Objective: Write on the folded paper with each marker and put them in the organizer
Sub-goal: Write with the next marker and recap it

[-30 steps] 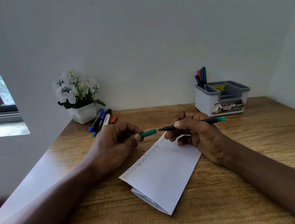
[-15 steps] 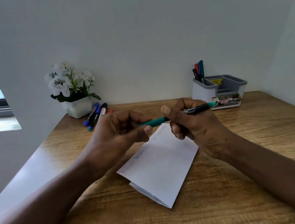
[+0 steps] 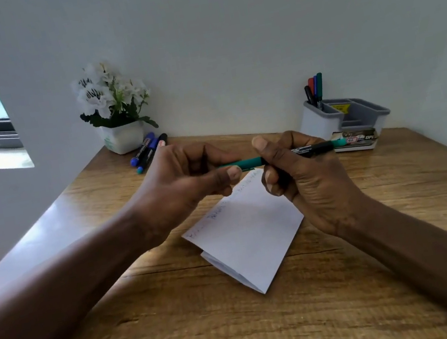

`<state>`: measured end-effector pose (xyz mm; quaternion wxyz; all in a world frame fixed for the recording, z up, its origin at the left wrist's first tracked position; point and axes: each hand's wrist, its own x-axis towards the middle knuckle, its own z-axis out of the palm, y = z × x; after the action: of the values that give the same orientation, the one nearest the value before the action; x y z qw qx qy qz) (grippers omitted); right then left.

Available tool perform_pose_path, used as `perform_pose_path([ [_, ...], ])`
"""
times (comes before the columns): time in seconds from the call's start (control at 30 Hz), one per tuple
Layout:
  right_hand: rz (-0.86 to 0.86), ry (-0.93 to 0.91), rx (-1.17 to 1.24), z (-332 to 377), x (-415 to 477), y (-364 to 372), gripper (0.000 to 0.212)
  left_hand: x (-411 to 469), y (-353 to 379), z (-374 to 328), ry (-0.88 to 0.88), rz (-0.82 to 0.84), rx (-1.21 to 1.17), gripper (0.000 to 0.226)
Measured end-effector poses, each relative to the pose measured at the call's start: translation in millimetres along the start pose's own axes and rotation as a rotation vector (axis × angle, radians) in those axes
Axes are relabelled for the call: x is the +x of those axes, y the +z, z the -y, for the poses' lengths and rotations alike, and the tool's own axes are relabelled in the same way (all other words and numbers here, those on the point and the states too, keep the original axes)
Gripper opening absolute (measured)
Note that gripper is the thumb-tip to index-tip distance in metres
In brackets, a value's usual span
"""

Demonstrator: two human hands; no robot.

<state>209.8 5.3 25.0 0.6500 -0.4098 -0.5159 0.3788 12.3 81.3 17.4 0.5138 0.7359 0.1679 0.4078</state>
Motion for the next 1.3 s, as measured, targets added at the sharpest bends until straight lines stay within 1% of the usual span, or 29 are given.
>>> perform_pose_path([
  [0.07,0.005,0.019,-0.025,1,0,0,0.038,0,0,1,-0.026,0.001,0.011,0.023],
  [0.1,0.023,0.021,-0.055,1,1,-1,0.039,1,0,2,-0.034,0.001,0.052,0.025],
  [0.13,0.045,0.011,-0.096,2,1,-2,0.037,2,0,3,-0.032,0.001,0.144,0.028],
  [0.2,0.062,-0.034,-0.150,3,2,-5,0.034,5,-4,5,-0.031,0.012,0.432,0.037],
  [0.27,0.033,-0.088,-0.179,4,4,-10,0.034,5,-10,6,-0.081,0.035,0.689,0.052],
  [0.3,0.023,-0.110,-0.205,6,5,-13,0.034,4,-12,6,-0.120,0.058,0.772,0.059],
  [0.37,0.016,-0.127,-0.244,8,6,-21,0.038,3,-13,7,-0.201,0.128,0.870,0.072],
  [0.43,0.007,-0.078,-0.241,10,9,-27,0.047,4,-12,7,-0.253,0.181,0.943,0.080],
  [0.5,-0.043,-0.011,-0.326,10,14,-32,0.049,5,-10,7,-0.280,0.214,1.005,0.077],
  [0.53,-0.087,0.002,-0.397,8,16,-35,0.048,6,-9,8,-0.283,0.224,1.033,0.072],
  [0.6,-0.191,-0.028,-0.500,5,21,-43,0.034,7,-9,11,-0.277,0.230,1.079,0.067],
  [0.63,-0.245,-0.061,-0.545,4,23,-49,0.027,9,-8,12,-0.277,0.236,1.093,0.066],
  [0.7,-0.317,-0.146,-0.647,4,26,-62,0.022,10,-9,14,-0.283,0.242,1.109,0.066],
  [0.8,-0.418,-0.214,-0.670,13,36,-83,0.017,11,-9,16,-0.297,0.252,1.120,0.067],
  [0.9,-0.566,-0.261,-0.675,28,52,-100,0.017,15,-8,14,-0.288,0.266,1.123,0.065],
  [0.97,-0.640,-0.322,-0.715,38,67,-112,0.022,16,-7,15,-0.289,0.273,1.116,0.064],
  [1.1,-0.707,-0.381,-0.840,60,105,-137,0.058,16,-10,17,-0.286,0.281,1.109,0.065],
  [1.17,-0.747,-0.392,-0.891,71,122,-150,0.069,16,-10,17,-0.276,0.280,1.107,0.065],
  [1.23,-0.779,-0.389,-0.960,77,134,-165,0.073,18,-10,17,-0.279,0.278,1.117,0.064],
  [1.3,-0.763,-0.343,-1.060,76,141,-177,0.072,19,-8,18,-0.283,0.269,1.132,0.063],
])
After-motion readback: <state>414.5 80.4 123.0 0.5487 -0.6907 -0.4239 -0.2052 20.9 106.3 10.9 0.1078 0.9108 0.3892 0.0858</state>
